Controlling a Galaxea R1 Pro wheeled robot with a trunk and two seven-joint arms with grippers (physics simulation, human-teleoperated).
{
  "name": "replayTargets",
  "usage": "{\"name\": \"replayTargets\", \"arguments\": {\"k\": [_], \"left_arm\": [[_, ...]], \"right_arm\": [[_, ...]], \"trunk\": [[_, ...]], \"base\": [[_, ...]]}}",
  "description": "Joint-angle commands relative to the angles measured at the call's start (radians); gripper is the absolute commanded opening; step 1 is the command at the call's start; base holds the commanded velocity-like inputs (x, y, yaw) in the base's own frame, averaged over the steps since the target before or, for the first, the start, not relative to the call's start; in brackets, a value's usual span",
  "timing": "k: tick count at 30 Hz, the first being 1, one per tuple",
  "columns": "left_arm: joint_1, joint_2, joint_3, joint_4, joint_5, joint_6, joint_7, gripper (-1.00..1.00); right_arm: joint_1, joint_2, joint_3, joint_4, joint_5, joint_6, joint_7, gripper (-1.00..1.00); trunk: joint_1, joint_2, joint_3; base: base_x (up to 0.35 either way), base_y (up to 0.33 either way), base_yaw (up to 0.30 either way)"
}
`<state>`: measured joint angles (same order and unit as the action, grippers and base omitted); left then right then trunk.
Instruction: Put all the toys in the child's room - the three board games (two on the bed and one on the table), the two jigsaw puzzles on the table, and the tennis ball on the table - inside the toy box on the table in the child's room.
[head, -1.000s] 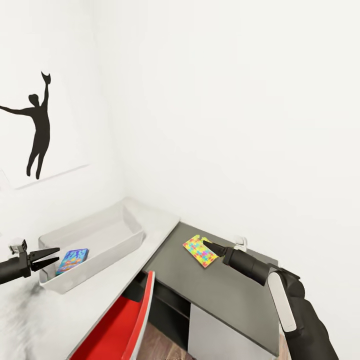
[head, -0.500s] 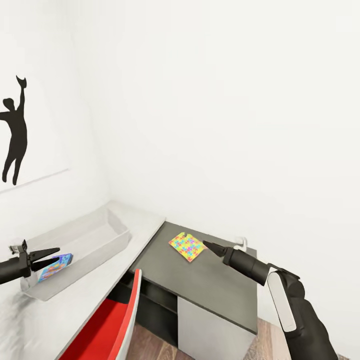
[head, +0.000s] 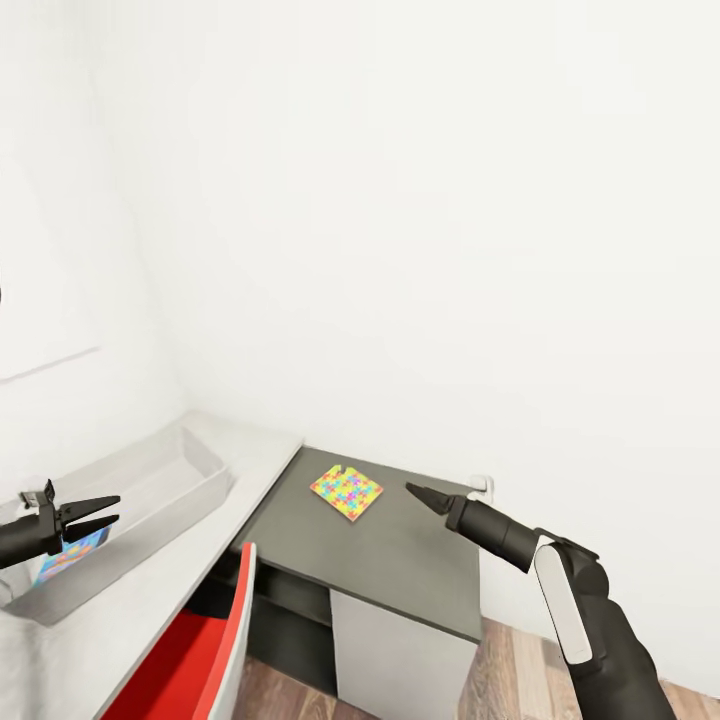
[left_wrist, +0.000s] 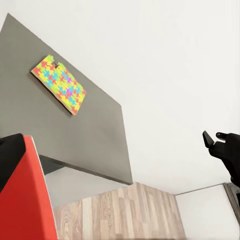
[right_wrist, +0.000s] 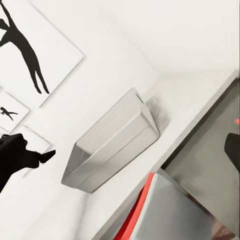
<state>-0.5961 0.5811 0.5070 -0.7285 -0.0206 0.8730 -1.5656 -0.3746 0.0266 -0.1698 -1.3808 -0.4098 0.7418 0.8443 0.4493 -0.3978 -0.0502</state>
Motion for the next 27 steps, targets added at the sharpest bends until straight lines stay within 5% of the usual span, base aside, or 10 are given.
{"name": "replayTargets", "arguments": {"k": [1, 17, 27], "left_arm": [[-0.001, 0.000, 0.001, 0.000, -0.002, 0.011, -0.005, 1.00], [-0.001, 0.000, -0.001, 0.000, -0.004, 0.009, -0.005, 1.00], [-0.001, -0.001, -0.001, 0.000, -0.004, 0.005, -0.005, 1.00]], "right_arm": [[-0.001, 0.001, -0.002, 0.001, -0.002, 0.006, 0.003, 1.00], [-0.001, 0.002, -0.002, 0.007, -0.001, 0.005, 0.002, 1.00], [-0.001, 0.002, -0.002, 0.011, -0.001, 0.004, 0.002, 1.00]], "trunk": [[0.001, -0.002, -0.001], [0.001, -0.002, 0.018], [0.001, -0.002, 0.030]], "base": [[-0.009, 0.000, -0.211], [-0.001, -0.005, -0.211], [0.000, -0.161, -0.211]]}}
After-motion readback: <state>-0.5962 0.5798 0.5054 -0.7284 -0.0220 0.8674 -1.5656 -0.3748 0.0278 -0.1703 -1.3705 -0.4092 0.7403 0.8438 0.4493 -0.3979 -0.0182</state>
